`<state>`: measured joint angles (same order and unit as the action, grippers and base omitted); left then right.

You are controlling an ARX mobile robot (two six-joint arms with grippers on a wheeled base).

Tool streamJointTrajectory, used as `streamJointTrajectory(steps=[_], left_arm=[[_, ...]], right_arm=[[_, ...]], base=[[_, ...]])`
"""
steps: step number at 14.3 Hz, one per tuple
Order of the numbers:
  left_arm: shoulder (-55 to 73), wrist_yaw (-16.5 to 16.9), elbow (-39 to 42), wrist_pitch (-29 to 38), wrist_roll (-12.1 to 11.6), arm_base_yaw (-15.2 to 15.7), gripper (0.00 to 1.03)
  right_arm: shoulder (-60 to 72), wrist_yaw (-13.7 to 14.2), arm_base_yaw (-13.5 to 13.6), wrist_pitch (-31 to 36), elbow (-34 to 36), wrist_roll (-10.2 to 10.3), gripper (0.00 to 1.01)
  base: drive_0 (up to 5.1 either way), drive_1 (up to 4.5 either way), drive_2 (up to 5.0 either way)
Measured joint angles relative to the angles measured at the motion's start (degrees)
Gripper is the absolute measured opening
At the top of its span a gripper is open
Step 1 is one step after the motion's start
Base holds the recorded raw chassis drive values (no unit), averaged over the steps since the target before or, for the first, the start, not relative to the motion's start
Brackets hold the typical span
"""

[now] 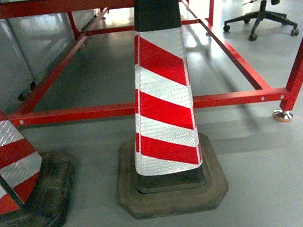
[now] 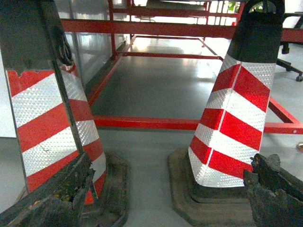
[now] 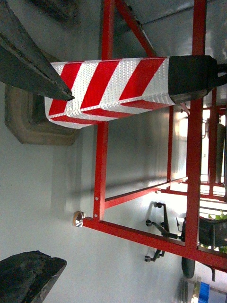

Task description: Sort blue parts and orange caps into right shelf containers

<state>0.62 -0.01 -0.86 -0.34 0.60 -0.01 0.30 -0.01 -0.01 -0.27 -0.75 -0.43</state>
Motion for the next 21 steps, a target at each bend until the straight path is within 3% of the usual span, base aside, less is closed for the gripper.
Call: streamJointTrajectory(steps=[21], left_arm=[[0.0,0.02,0.0,-0.07,0.0,0.0,0.98]], right_arm=[[0.0,-0.02,0.0,-0.13,0.0,0.0,0.98]], base=[[0.0,0.0,0.0]])
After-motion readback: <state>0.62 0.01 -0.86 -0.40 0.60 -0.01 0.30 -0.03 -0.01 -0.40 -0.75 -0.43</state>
